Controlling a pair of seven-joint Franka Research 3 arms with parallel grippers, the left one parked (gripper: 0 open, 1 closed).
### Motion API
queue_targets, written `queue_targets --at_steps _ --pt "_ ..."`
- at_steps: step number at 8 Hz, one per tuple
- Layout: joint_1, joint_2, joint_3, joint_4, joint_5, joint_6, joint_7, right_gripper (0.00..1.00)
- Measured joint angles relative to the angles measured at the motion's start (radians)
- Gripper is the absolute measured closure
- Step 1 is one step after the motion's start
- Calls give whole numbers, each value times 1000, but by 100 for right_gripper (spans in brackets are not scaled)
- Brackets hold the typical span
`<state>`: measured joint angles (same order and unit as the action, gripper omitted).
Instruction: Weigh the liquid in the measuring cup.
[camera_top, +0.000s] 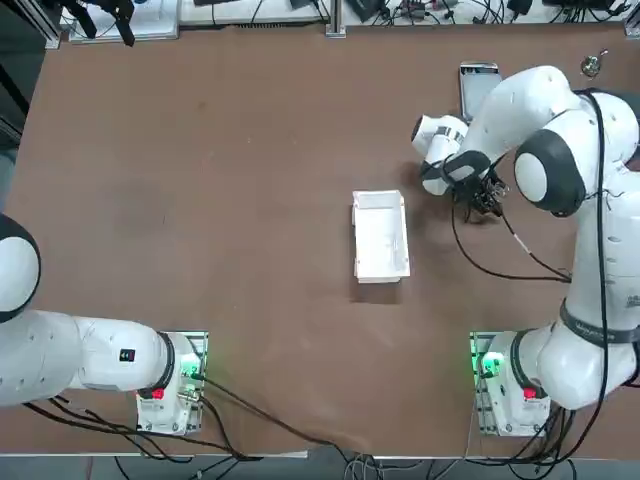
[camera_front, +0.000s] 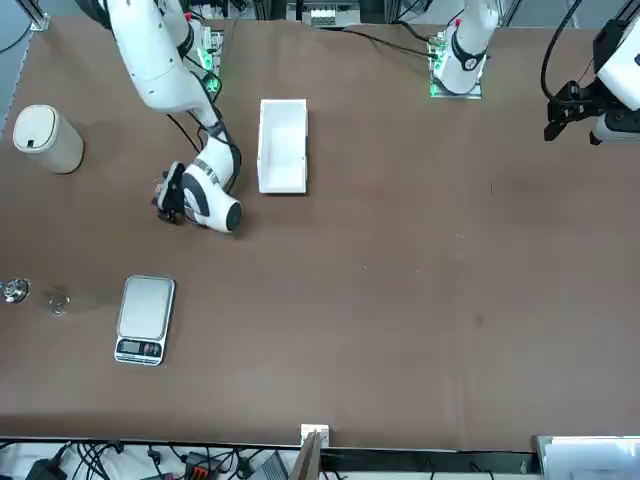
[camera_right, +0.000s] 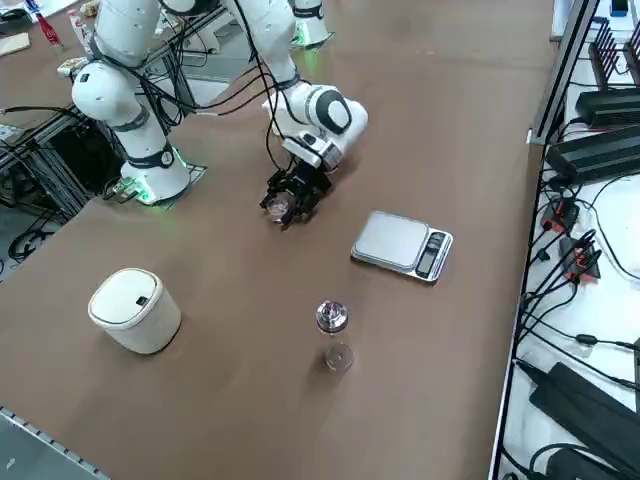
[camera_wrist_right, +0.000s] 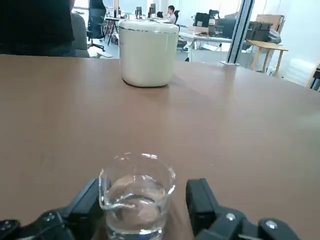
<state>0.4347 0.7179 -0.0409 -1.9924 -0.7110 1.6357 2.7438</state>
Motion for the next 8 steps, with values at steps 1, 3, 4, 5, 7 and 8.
queue_targets --at_steps 1,3,4,5,7,8 --pt "1 0 0 2 -6 -5 0 35" --pt "7 -3 4 15 -66 -38 -14 39" --pt "11 -7 5 33 -118 -61 -32 39" --pt "10 -14 2 76 -158 -82 -63 39" --pt "-1 -35 -23 199 -251 -90 -209 39" --pt "-20 -37 -28 251 -312 -74 -284 39"
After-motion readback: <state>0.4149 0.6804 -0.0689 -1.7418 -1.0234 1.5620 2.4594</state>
